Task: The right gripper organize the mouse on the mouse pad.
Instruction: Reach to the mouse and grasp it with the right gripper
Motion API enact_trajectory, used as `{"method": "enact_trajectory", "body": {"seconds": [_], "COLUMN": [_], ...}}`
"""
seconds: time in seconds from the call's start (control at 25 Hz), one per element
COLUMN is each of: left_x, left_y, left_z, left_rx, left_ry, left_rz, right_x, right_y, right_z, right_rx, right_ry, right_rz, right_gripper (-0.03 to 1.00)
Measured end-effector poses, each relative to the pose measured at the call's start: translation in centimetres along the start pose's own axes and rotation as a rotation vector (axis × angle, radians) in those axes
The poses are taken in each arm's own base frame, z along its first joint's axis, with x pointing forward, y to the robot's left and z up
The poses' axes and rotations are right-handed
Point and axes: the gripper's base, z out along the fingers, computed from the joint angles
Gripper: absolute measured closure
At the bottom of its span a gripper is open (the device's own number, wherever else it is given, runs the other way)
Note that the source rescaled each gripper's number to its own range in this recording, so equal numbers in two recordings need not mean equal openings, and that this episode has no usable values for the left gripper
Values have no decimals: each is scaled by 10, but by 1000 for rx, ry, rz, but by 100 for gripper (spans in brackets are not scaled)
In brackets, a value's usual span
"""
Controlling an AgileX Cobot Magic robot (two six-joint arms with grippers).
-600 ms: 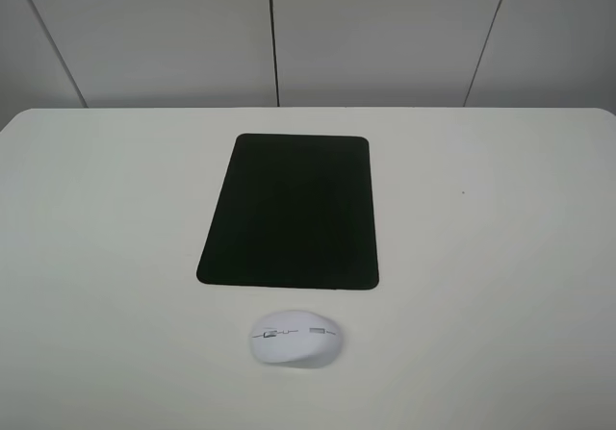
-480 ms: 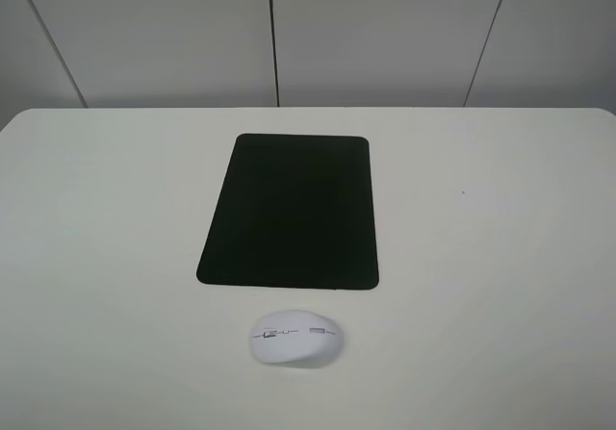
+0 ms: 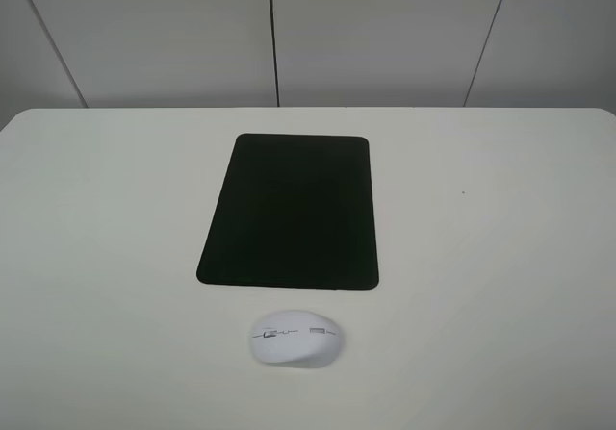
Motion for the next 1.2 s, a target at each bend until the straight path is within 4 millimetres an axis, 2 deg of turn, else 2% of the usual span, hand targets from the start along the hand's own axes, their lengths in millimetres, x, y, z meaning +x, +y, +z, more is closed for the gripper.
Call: {"method": "enact_trajectory", "body": {"seconds": [1.2], "left_x": [0], "left_y": [0], "left_z": [0], "left_rx": [0], "left_ry": [0], "left_rz": [0], "right_x": [0], "right_y": [0], "right_z": [0], "right_rx": [0], "right_ry": [0], "right_rz": [0], "right_gripper": [28]}}
